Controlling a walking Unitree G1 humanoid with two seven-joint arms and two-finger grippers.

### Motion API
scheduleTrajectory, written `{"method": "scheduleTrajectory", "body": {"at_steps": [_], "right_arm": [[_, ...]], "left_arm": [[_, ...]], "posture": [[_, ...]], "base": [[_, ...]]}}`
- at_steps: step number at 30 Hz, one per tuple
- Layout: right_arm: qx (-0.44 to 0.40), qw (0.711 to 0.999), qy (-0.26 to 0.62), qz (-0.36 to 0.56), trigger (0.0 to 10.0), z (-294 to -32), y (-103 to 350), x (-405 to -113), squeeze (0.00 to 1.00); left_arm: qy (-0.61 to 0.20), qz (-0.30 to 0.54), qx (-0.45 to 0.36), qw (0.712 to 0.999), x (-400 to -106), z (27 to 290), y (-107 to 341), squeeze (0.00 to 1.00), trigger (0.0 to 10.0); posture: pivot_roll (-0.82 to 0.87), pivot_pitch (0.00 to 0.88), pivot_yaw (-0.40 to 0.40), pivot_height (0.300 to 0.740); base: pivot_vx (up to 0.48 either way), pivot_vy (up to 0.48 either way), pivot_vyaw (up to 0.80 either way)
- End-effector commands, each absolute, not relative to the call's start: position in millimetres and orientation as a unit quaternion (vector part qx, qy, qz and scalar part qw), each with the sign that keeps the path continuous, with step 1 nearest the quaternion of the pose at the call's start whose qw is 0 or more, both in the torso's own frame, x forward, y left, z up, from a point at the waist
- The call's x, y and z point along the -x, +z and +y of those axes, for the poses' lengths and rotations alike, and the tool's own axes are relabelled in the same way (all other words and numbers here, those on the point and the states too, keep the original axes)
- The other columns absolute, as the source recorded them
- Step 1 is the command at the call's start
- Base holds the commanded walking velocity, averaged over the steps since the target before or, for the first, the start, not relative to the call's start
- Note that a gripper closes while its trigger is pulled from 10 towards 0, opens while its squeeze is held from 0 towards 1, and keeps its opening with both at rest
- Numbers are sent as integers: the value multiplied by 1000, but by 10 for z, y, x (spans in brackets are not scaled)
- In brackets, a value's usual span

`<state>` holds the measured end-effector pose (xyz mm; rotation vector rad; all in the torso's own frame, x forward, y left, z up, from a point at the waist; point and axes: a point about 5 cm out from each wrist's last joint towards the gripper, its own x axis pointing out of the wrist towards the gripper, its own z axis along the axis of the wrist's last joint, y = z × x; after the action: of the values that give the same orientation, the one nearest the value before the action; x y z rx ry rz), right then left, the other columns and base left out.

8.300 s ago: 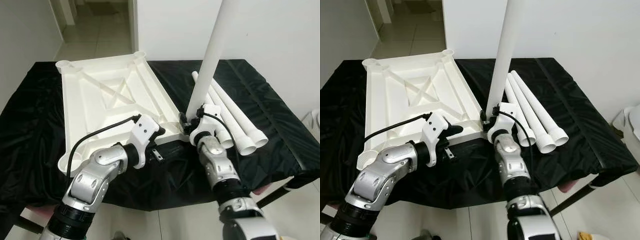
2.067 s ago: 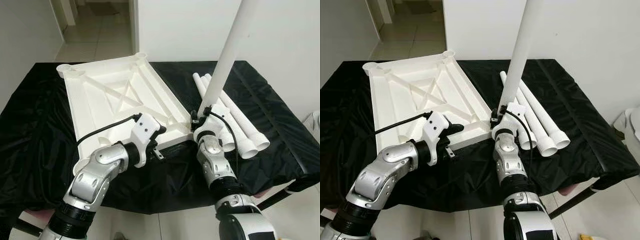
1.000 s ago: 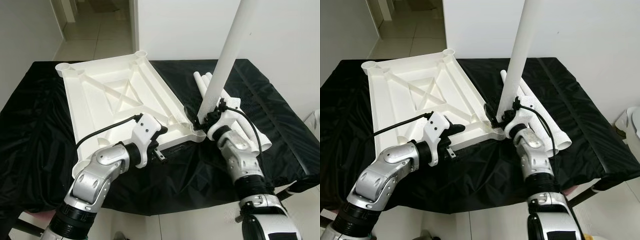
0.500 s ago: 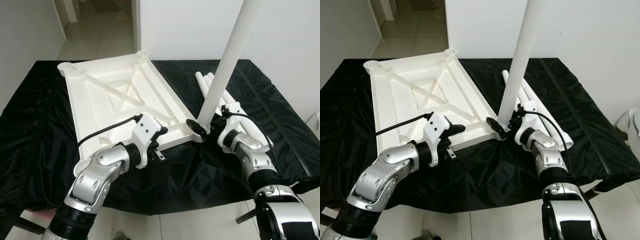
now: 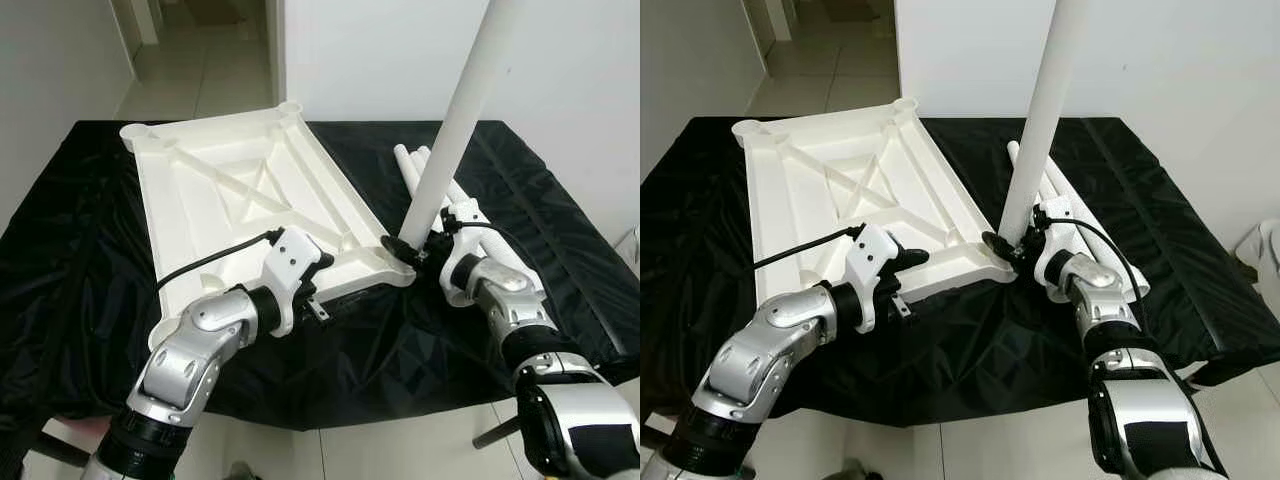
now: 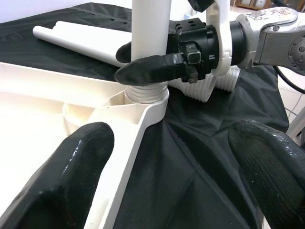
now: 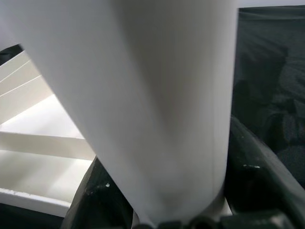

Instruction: Building children table

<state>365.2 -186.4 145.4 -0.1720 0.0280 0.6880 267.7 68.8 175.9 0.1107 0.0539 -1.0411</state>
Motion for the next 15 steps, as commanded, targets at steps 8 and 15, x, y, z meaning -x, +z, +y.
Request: {"method": "scheduleTrajectory", "body": {"at_steps": [8, 15], "right_arm": [[90, 934, 342, 41, 0, -1886, 1302, -3599, 0], [59, 964, 259, 33, 10000, -1884, 1270, -3636, 0]], "left_arm": [[-483, 27, -55, 873, -2689, 700, 1763, 0, 10000], [-484, 28, -56, 873, -2686, 702, 1759, 0, 10000]], "posture": [[-20, 19, 4, 740], [-19, 20, 2, 740]], "base": [[0, 0, 0], [0, 0, 0]]}}
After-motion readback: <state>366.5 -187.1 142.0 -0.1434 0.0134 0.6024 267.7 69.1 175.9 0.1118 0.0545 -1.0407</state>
